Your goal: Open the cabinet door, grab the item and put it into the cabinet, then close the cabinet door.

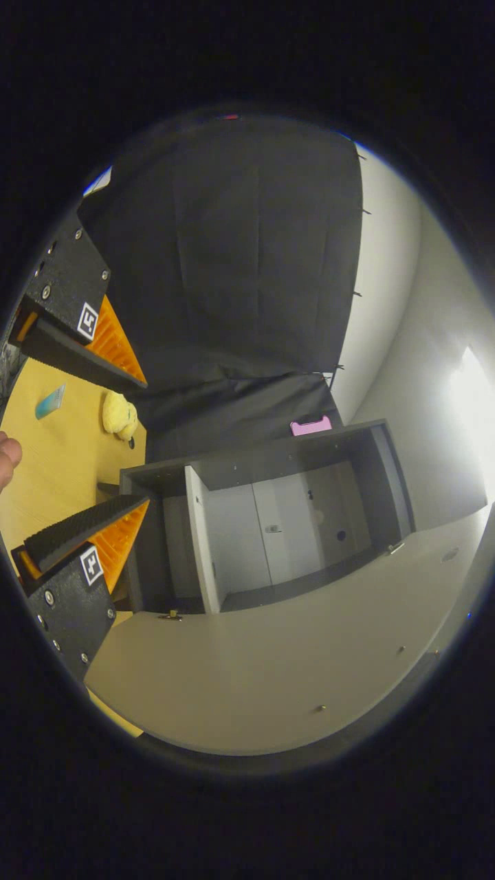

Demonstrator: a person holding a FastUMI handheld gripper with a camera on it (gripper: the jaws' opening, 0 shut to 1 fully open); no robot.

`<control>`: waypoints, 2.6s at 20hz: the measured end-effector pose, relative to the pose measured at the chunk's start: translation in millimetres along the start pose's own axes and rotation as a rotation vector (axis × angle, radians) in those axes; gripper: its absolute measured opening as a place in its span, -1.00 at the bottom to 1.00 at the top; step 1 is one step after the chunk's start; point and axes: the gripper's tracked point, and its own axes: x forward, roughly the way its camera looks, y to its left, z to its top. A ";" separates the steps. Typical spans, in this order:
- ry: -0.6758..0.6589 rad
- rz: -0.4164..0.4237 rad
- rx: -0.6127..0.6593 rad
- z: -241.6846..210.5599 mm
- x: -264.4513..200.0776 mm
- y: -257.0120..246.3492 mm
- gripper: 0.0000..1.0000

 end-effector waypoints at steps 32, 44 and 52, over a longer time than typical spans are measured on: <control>0.362 -0.138 -0.155 -270.2 107.8 65.3 0.05; 0.277 -0.183 -0.174 -147.7 123.8 16.1 0.05; 0.168 -0.187 -0.269 -24.8 135.5 -3.0 0.04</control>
